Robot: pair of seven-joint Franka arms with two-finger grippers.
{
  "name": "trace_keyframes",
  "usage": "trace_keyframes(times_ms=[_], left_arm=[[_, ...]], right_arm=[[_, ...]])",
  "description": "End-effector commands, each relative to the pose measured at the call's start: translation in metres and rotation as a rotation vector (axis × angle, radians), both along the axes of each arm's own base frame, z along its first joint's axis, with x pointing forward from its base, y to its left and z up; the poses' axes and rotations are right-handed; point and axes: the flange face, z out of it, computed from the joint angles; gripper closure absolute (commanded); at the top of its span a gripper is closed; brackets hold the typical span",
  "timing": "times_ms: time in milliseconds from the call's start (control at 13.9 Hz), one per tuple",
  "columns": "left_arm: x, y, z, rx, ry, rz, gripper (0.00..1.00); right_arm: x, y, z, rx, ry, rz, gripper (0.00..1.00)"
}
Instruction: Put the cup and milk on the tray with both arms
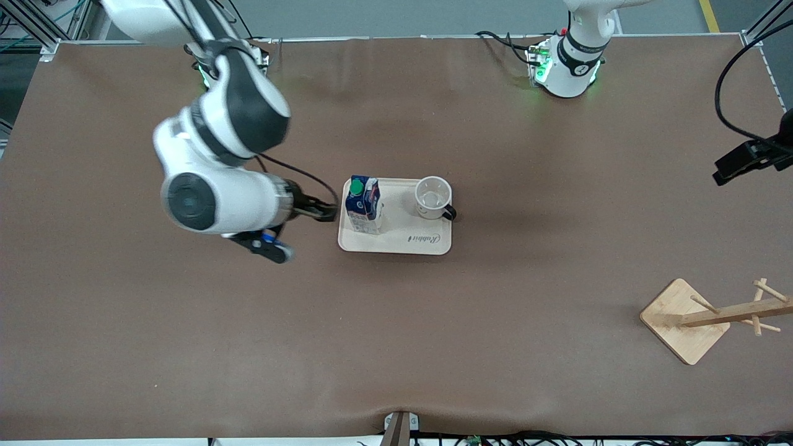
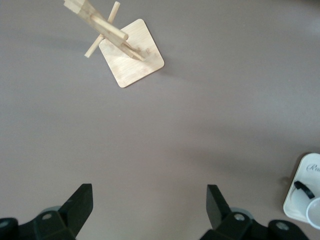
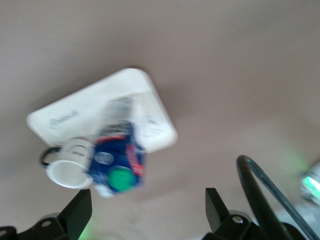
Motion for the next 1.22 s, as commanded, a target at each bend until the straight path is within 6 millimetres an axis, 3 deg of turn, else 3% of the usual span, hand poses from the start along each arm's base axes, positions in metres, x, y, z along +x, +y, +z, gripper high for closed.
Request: trace_keyframes(times_ms=[0,143,287,358,574,645,1004,1147], left_arm=[[-0.026,0.000,0.004,-0.018,0.012,-0.047,0.00],[-0.039,-0.007,0.010,-0.016,0.005,-0.061,0.00],[-0.040,-0.006,0.007,-0.016,0.011,-0.061,0.00],[-0.040,-0.008,0.006,-0.016,0.013,-0.065,0.00],[-0.040,-0.014,0.007,-0.019,0.016,-0.062,0.00],[-0.042,-0.020,0.008,-0.035,0.021,-0.069,0.00],[-0.045,-0.062,0.000,-0.036,0.059,-0.136,0.00],[-0.046,-0.069,-0.003,-0.035,0.067,-0.149,0.00]], right_arm=[[0.008,-0.072,0.027,-0.068,0.015,-0.024,0.00],[0.005,-0.092,0.050,-0.259,-0.089,0.019,0.00],[0.003,-0.116,0.058,-0.219,-0.141,0.176,0.00],[0.002,-0.151,0.062,-0.175,-0.175,0.224,0.00],[-0.018,-0.197,0.062,-0.081,-0.270,0.415,0.00],[-0.024,-0.222,0.062,-0.071,-0.272,0.411,0.00],[-0.054,-0.266,0.104,-0.060,-0.336,0.417,0.00],[-0.051,-0.295,0.129,-0.037,-0.390,0.483,0.00]])
